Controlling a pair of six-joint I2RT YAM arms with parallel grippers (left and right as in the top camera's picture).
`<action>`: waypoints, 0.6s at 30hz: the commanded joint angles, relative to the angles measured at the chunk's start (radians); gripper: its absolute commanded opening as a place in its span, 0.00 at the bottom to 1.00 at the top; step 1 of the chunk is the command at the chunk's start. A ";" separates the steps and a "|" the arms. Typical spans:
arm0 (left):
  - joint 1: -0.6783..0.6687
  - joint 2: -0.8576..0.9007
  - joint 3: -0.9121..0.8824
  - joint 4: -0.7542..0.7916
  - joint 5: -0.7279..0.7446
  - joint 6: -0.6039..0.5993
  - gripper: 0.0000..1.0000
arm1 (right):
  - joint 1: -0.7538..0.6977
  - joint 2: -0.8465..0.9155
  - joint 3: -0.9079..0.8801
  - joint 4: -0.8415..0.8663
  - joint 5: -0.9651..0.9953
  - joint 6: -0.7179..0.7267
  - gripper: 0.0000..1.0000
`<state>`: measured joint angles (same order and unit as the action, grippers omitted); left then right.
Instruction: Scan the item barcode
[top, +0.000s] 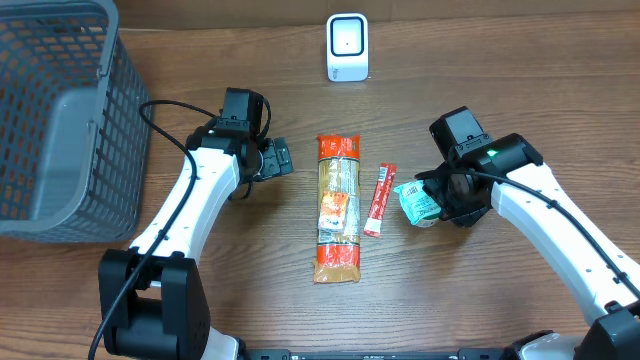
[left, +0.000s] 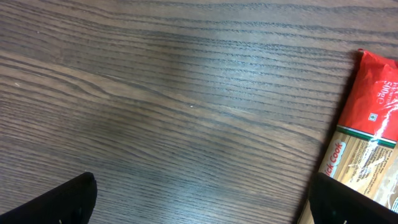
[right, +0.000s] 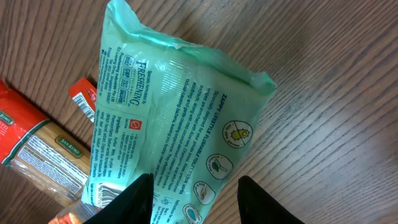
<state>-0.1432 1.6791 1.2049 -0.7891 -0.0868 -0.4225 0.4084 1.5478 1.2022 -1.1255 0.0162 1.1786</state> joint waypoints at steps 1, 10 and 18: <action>-0.001 -0.012 0.009 0.001 0.002 -0.004 1.00 | 0.004 0.005 -0.017 0.012 0.021 0.027 0.45; -0.001 -0.012 0.009 0.001 0.002 -0.004 1.00 | 0.004 0.005 -0.106 0.103 0.021 0.060 0.32; -0.001 -0.012 0.009 0.001 0.002 -0.004 1.00 | 0.003 -0.002 -0.089 0.095 0.020 0.010 0.04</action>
<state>-0.1432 1.6791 1.2049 -0.7891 -0.0864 -0.4225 0.4103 1.5326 1.1324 -1.0134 0.0154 1.2251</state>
